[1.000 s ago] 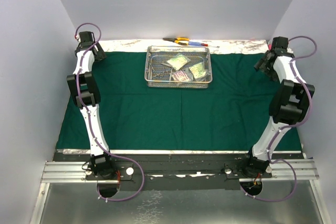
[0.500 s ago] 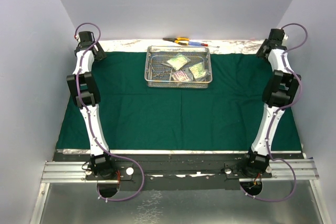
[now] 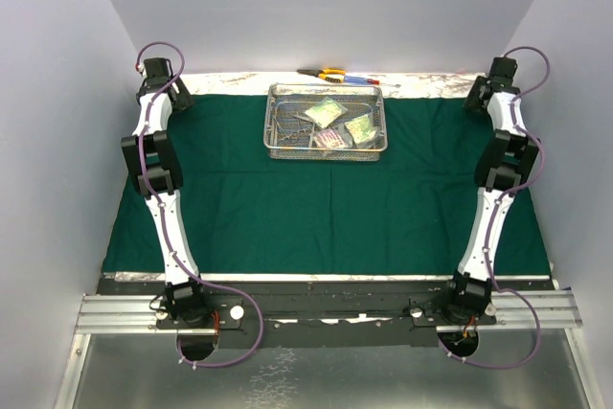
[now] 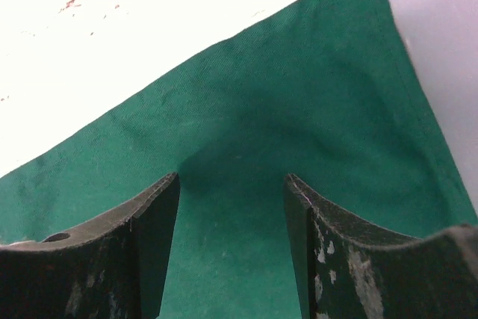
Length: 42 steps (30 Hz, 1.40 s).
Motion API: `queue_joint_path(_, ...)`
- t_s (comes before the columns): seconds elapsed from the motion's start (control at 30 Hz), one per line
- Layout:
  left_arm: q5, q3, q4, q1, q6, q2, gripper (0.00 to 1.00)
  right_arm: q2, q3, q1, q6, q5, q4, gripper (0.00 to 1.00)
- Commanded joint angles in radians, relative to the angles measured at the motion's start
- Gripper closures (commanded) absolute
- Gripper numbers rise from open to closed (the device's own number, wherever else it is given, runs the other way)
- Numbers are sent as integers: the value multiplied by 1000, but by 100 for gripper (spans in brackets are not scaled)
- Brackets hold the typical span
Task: Open and lay out the surgical kit
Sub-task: Smooth out the surgical kit at the center of the board.
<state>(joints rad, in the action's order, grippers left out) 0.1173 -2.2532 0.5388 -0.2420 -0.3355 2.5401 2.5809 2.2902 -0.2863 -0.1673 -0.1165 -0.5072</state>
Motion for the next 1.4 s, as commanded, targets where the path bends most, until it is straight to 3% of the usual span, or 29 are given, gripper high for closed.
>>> queue_joint_path(0.0,1,18,-18,-2,-33,-25,9,68,99,-42,1,62,-88,39)
queue_joint_path(0.37,-29,13,-63,0,-64,1,9,76,113,-59,-45,31,-105,39)
queue_joint_path(0.5,-52,-1,-87,0,-63,2,9,18,36,-55,-49,31,-47,38)
queue_joint_path(0.73,-81,-10,-102,16,-36,-46,9,-207,-5,-27,-82,3,-127,18)
queue_joint_path(0.87,-89,24,-103,28,-26,-97,9,-406,-183,3,-126,-25,-188,15)
queue_joint_path(1.07,-60,153,-103,40,-37,-217,10,-742,-590,32,-210,-50,-149,19)
queue_joint_path(1.37,40,580,-129,55,-77,-525,15,-979,-894,35,-355,-41,-221,35)
